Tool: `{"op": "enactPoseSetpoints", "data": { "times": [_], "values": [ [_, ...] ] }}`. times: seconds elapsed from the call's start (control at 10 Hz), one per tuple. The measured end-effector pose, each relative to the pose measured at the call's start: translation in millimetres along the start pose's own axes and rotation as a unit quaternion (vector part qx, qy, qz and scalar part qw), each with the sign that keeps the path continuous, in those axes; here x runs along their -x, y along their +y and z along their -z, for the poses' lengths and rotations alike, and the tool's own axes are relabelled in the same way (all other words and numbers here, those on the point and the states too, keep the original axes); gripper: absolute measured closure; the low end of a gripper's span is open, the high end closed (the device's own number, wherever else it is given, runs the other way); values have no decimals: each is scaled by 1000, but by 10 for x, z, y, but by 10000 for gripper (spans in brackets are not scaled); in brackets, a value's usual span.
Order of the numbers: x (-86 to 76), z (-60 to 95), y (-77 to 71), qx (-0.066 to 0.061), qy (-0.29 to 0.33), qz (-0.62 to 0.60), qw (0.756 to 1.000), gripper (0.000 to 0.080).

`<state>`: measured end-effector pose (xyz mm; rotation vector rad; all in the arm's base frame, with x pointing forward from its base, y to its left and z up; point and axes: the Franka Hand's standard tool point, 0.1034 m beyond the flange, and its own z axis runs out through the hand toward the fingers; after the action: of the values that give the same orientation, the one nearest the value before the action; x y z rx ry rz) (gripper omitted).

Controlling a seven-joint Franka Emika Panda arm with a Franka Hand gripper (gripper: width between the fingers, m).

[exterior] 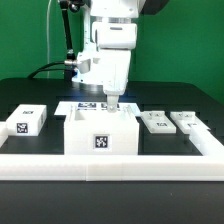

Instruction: Assemble cabinet

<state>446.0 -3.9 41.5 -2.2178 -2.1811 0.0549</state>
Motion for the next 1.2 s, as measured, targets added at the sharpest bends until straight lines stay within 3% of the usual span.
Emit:
{"op": "enactPoseSetpoints", "data": {
  "times": [0.2, 0.4, 0.6, 0.7, 0.8, 1.0, 1.1, 1.2],
  "values": [
    [-10, -142, -41, -2, 4, -1, 1000, 2],
    [-15, -253, -83, -12, 5, -2, 1000, 2],
    [-22, -269, -85, -14, 6, -3, 1000, 2],
    [-19, -252, -74, -13, 5, -4, 1000, 90],
    [-18, -259, -79, -13, 5, -4, 1000, 90],
    [-15, -261, -80, -13, 5, -4, 1000, 402],
    [-14, -261, -80, -13, 5, -4, 1000, 402],
    [-13, -261, -80, -13, 5, -4, 1000, 589]
  ]
}}
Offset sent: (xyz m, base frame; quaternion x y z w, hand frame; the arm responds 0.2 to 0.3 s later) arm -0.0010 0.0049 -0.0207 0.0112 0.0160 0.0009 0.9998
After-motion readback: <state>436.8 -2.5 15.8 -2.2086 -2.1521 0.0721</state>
